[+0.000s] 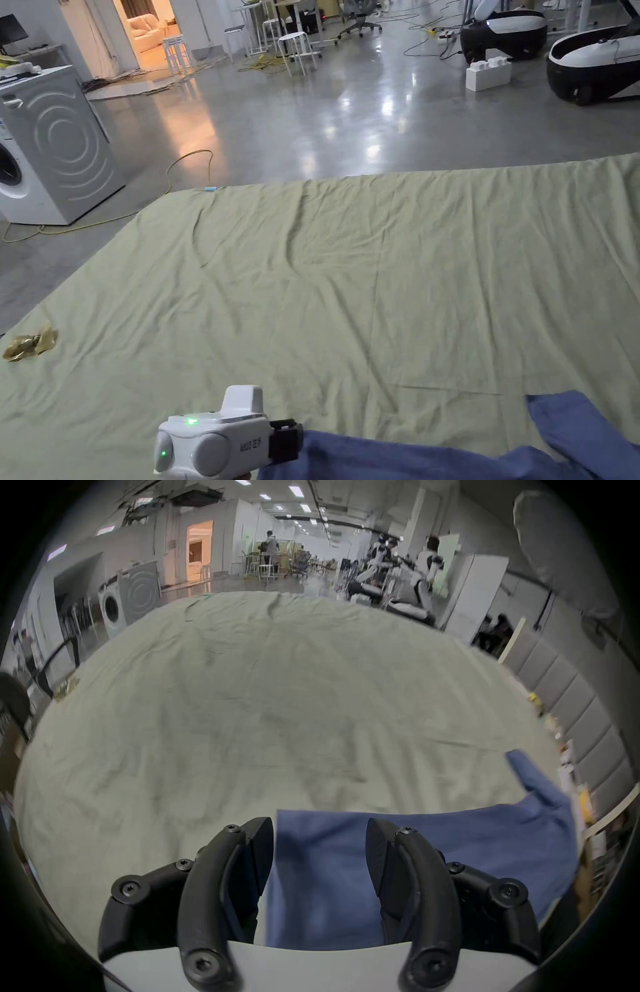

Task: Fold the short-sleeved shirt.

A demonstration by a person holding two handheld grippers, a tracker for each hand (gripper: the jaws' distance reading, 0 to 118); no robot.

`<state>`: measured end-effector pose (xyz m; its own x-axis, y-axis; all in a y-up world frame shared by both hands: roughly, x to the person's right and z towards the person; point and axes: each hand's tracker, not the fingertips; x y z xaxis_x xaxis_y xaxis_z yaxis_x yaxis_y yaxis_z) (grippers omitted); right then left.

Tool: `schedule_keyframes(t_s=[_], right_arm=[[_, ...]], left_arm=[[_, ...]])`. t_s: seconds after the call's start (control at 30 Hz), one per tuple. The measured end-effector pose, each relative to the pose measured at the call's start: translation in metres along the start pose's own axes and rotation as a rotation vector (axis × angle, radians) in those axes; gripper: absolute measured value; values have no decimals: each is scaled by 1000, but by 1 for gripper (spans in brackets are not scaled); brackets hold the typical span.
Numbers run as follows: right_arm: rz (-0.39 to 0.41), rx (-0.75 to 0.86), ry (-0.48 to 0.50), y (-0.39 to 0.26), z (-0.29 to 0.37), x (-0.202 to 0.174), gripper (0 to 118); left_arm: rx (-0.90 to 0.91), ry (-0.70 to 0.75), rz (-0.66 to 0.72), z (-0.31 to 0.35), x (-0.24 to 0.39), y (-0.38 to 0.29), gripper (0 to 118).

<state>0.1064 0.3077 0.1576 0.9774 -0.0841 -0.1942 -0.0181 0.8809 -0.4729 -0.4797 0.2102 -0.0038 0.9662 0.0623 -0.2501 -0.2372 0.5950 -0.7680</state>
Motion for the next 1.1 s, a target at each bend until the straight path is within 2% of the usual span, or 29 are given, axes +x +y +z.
schedule_keyframes(t_s=[0.07,0.13,0.17,0.3,0.4,0.5,0.53,0.57,0.6,0.67,0.7,0.73,0.8,1.03,1.07,1.1], right_arm=[[-1,-20,-14,-2,-3,3,0],[0,-39,-27,-7,-5,6,0],[-3,-46,-28,-8,-6,7,0],[-19,-66,-3,-8,-17,9,0],[-8,-69,32,4,-36,12,0],[96,-75,24,25,-74,19,1],[127,-139,16,34,-97,23,2],[95,-258,17,37,-119,28,9],[86,-289,20,42,-143,34,30],[57,-396,90,45,-190,48,72],[68,-439,93,44,-213,51,91],[107,-452,81,42,-232,51,93],[152,-451,56,41,-260,52,87],[235,-506,49,30,-331,48,85],[271,-514,46,29,-334,46,78],[321,-530,38,26,-336,41,57]], left_arm=[[-61,15,-31,-14,3,0,55],[-133,13,-51,-26,12,-8,36],[-56,22,-51,-20,17,-8,31],[-94,53,-110,-27,34,-5,16],[-133,62,-128,-37,37,-2,14],[-151,73,-117,-40,38,-1,14],[-167,74,-129,-40,41,-1,14],[-173,74,-141,-40,42,-1,14],[-176,74,-146,-40,42,-1,14],[-181,69,-139,-42,39,2,14],[-193,67,-136,-42,38,2,14],[-195,65,-135,-42,38,2,14],[-196,62,-137,-40,39,2,14],[-192,61,-152,-41,36,0,14],[-189,63,-158,-41,37,-1,14],[-186,69,-170,-41,38,-3,14]])
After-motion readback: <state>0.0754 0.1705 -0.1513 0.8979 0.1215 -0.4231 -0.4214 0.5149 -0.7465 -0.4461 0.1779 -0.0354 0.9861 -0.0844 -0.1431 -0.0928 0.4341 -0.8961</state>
